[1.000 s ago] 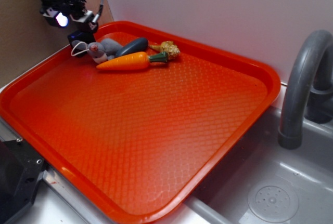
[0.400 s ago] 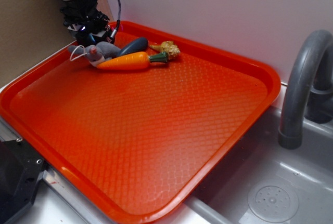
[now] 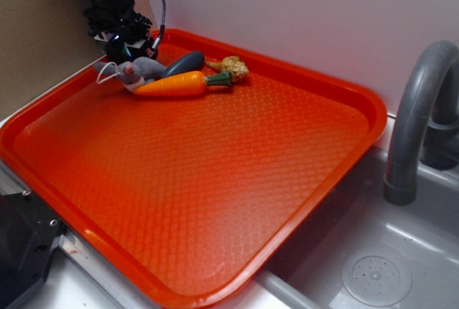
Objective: Grab the black box.
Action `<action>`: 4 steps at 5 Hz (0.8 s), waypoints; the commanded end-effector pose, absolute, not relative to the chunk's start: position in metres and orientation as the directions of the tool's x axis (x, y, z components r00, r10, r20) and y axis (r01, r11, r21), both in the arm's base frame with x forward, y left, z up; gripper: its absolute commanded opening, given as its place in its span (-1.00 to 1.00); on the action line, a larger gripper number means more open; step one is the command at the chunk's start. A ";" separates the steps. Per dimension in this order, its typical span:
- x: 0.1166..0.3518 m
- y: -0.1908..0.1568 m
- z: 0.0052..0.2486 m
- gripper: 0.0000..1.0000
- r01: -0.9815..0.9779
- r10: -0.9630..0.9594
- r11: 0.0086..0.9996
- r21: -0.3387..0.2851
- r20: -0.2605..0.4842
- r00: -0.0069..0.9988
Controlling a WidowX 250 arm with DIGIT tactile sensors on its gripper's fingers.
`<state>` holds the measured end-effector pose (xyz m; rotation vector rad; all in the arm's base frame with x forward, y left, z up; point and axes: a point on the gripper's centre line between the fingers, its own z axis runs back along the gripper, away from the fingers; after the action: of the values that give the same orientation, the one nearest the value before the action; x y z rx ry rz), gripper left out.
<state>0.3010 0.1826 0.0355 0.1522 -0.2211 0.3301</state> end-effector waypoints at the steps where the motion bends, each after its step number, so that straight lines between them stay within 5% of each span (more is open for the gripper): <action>1: 0.309 0.193 0.045 -1.00 -0.299 0.261 0.947 0.122 0.255 0.931; 3: 0.255 0.112 0.145 -1.00 -0.124 0.129 0.992 -0.037 0.211 0.969; 4: 0.234 0.056 0.192 -1.00 -0.107 0.095 0.992 0.061 0.171 0.981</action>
<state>0.2293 0.0570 0.1720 0.0437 -0.0970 0.1159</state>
